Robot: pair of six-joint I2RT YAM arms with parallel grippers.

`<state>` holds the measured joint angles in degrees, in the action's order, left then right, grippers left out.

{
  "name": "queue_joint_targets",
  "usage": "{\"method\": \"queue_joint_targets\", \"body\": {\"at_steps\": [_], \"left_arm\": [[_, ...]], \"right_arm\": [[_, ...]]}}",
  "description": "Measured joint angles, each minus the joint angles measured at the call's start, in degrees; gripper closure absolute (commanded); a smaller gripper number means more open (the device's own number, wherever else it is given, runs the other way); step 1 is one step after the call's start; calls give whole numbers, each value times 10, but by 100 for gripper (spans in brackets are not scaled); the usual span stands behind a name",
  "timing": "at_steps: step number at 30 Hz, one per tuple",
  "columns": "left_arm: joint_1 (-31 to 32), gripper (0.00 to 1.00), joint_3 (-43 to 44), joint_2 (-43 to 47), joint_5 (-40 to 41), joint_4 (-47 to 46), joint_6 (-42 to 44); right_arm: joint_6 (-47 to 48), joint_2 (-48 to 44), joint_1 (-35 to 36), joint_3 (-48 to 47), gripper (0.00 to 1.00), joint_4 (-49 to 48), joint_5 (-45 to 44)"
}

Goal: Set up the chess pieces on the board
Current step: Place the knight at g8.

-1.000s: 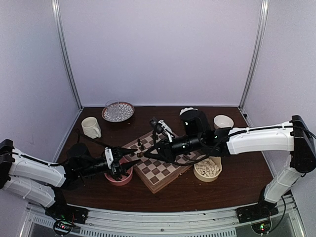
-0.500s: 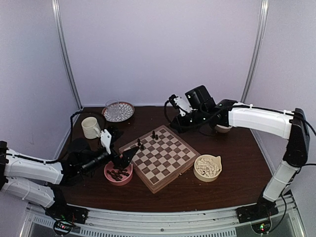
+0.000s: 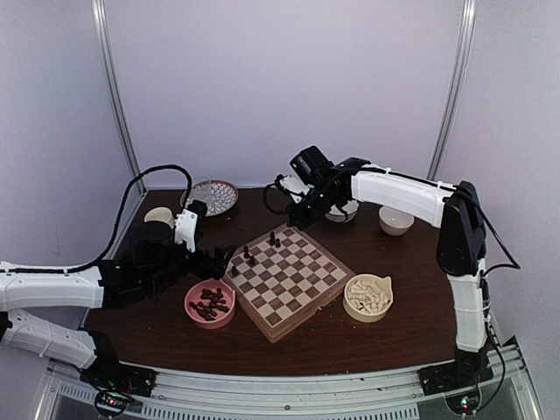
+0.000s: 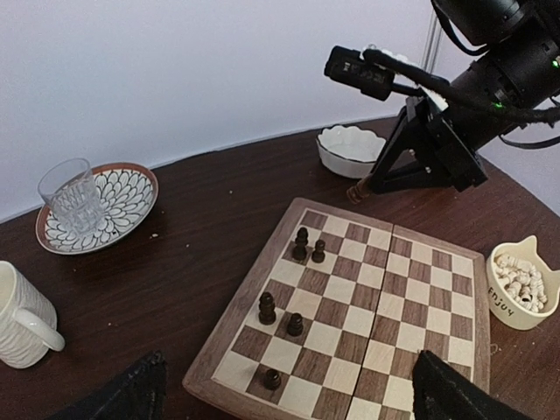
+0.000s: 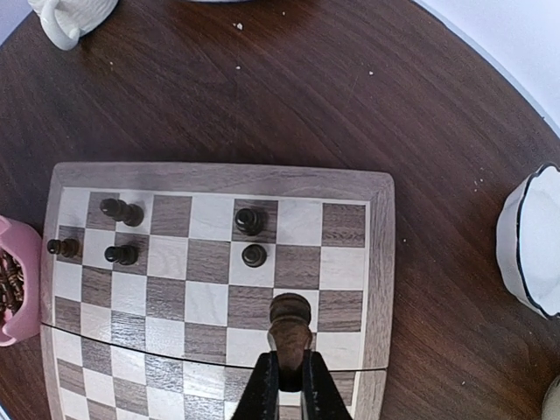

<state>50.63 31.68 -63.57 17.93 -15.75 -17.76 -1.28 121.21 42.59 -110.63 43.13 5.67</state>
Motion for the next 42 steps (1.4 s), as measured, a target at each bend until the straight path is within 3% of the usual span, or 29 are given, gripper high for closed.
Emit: {"method": "queue_joint_targets", "body": {"at_steps": [12, 38, 42], "left_arm": [[-12, 2, 0, -2, 9, 38, -28], [-15, 2, 0, -7, -10, 38, -31], [-15, 2, 0, -8, -12, 38, -31]], "right_arm": [[21, 125, -8, -114, 100, 64, 5], [26, 189, -12, -176, 100, 40, 12], [26, 190, -12, -176, 86, 39, 12]]}}
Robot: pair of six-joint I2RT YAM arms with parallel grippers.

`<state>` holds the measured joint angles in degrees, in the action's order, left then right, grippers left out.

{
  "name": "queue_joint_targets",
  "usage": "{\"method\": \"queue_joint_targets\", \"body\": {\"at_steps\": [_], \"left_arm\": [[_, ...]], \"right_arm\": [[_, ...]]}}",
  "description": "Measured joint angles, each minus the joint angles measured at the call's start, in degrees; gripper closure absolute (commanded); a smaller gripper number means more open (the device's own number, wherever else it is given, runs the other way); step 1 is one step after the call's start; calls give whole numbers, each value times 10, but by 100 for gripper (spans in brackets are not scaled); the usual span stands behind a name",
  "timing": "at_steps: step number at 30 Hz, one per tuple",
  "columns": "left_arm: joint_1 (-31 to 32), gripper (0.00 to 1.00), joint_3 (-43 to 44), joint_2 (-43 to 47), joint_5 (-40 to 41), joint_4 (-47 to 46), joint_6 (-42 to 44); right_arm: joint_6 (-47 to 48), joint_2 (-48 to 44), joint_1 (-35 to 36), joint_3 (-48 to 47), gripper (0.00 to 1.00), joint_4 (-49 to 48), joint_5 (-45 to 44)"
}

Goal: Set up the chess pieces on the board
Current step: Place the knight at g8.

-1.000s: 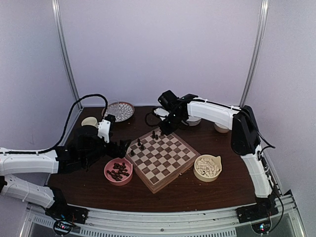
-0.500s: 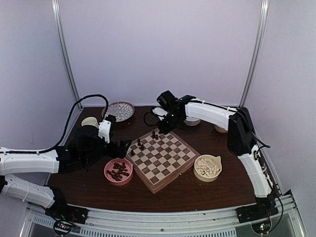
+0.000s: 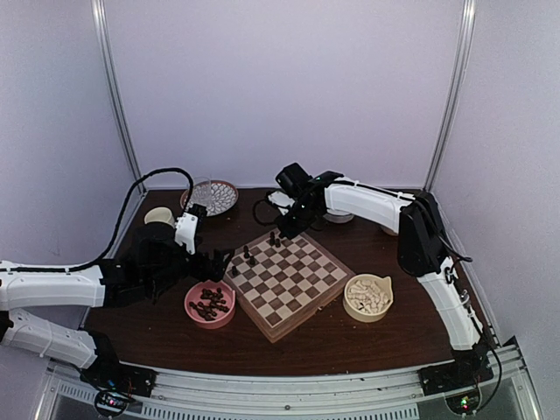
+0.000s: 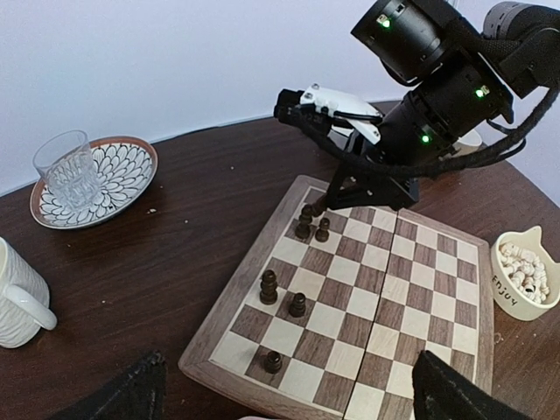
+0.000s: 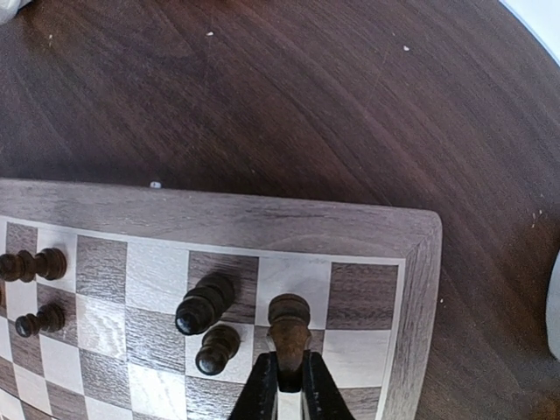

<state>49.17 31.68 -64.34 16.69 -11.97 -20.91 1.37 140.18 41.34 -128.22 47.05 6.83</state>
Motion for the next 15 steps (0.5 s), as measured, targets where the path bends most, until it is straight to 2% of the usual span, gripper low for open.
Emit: {"method": "queue_joint_targets", "body": {"at_steps": [5, 15], "left_arm": [[0, 2, 0, 0, -5, 0, 0], [0, 2, 0, -2, -11, -1, 0]], "right_arm": [[2, 0, 0, 0, 83, -2, 0], [2, 0, 0, 0, 89, -5, 0]]}}
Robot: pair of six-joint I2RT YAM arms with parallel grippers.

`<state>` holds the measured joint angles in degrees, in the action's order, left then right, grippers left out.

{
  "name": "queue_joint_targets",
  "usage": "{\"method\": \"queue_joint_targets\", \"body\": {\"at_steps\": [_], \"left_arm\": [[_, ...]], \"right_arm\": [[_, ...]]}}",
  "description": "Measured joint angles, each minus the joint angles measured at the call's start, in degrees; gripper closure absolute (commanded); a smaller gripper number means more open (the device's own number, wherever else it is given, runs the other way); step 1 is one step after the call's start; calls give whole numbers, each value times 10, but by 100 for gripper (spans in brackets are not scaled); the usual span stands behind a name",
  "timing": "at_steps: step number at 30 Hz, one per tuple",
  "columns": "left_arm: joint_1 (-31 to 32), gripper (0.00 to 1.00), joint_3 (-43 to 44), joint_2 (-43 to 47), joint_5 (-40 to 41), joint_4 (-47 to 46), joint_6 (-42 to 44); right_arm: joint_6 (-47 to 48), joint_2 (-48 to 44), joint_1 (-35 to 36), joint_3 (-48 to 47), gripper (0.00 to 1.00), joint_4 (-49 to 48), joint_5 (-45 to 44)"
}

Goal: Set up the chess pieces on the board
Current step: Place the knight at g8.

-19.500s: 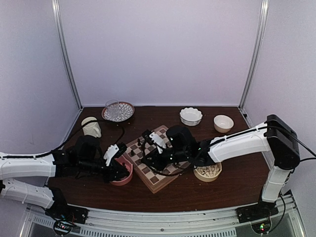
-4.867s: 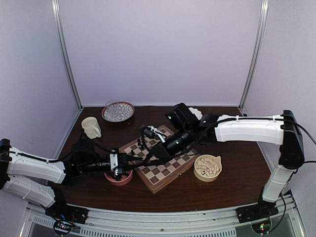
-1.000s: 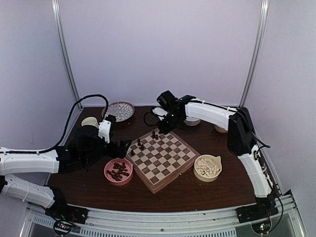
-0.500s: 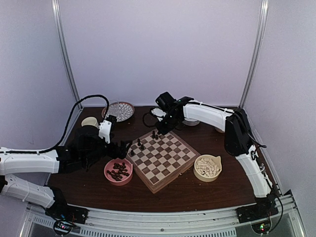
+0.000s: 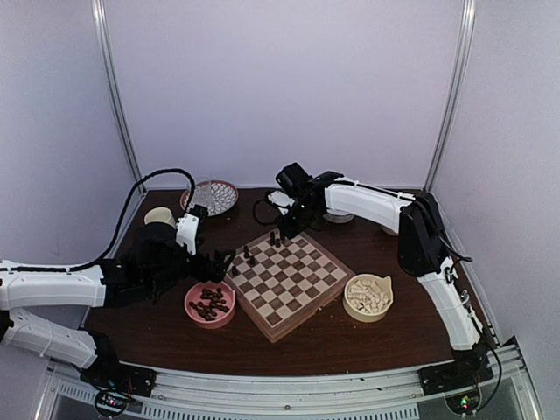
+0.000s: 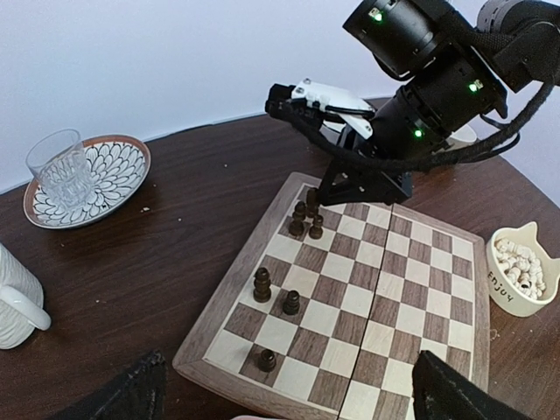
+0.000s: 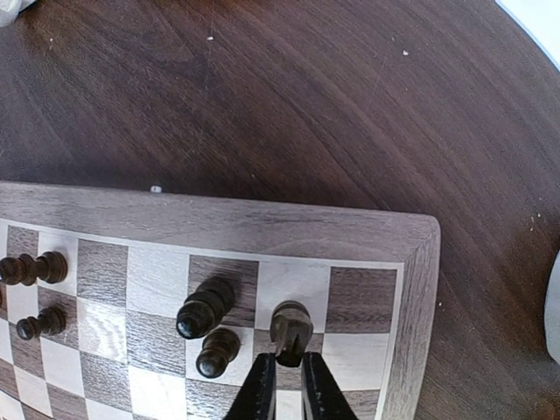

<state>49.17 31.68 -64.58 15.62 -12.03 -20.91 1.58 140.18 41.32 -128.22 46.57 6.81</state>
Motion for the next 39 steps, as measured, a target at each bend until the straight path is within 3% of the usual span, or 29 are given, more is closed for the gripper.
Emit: {"method": "queue_joint_targets", "body": {"at_steps": [17, 24, 29, 37, 39], "left_arm": [[0, 2, 0, -2, 0, 0, 0], [0, 3, 0, -3, -1, 0, 0], [0, 2, 0, -3, 2, 1, 0], [0, 2, 4, -3, 35, 23, -7], [0, 10, 6, -3, 46, 36, -11]], "right_arm": [[0, 4, 0, -2, 90, -13, 0], [2, 4, 0, -2, 76, -13, 0], [1, 4, 0, 1, 74, -15, 0], [-18, -67, 1, 120, 73, -49, 0], [-25, -98, 3, 149, 73, -58, 0]]}}
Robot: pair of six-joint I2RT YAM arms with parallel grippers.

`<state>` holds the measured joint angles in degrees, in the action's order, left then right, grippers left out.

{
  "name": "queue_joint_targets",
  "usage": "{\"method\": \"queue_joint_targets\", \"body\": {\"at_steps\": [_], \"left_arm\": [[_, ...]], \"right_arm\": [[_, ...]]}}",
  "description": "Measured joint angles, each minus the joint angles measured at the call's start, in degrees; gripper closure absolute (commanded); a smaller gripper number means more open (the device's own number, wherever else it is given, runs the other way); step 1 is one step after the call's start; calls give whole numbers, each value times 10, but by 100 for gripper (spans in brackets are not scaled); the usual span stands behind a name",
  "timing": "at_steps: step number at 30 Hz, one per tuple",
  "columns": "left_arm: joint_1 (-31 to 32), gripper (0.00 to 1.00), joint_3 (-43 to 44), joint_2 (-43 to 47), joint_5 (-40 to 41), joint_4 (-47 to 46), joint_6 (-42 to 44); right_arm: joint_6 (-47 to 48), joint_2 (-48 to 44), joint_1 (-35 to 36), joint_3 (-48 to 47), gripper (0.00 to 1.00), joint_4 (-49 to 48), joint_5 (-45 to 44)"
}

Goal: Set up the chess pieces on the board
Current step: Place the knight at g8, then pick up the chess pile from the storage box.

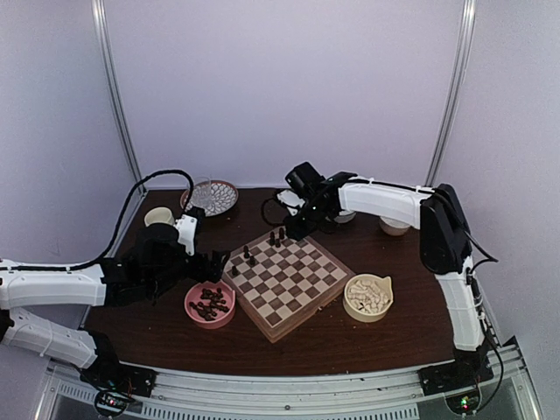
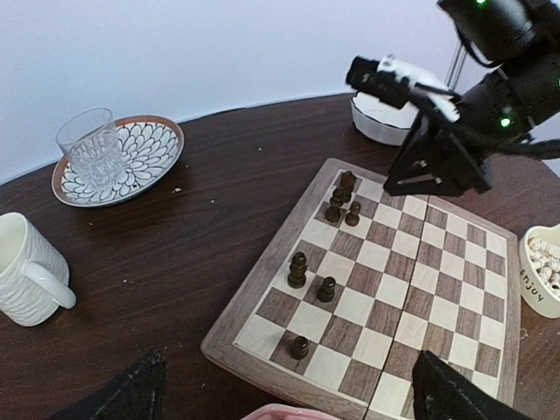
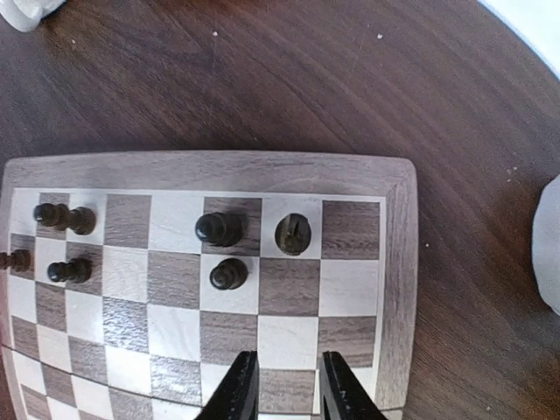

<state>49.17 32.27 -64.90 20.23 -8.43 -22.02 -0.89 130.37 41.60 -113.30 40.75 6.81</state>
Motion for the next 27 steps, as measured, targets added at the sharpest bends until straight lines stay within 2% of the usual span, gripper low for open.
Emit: {"method": "queue_joint_targets", "body": {"at_steps": [4, 5, 8, 11, 13, 18, 21, 27], "left_arm": [[0, 40, 1, -4, 9, 31, -8], [0, 44, 1, -4, 7, 40, -9], [-1, 46, 1, -3, -4, 64, -6], [-1, 48, 1, -3, -15, 87, -4], [-1, 57, 1, -8, -21, 106, -4], [-1, 62, 1, -42, -39, 136, -16], [-1, 64, 4, -60, -45, 156, -21], [-1, 66, 31, -66, -66, 209, -21]], "right_arm": [[-14, -64, 9, 35, 73, -21, -2], [-15, -73, 13, 39, 73, -23, -2], [-22, -118, 29, 81, 73, -43, -7], [-24, -182, 51, 165, 73, -63, -11], [-24, -219, 64, 222, 73, -76, -15], [-26, -283, 92, 358, 73, -137, -26], [-33, -285, 94, 389, 74, -161, -28], [-39, -282, 95, 393, 75, -198, -48]]}}
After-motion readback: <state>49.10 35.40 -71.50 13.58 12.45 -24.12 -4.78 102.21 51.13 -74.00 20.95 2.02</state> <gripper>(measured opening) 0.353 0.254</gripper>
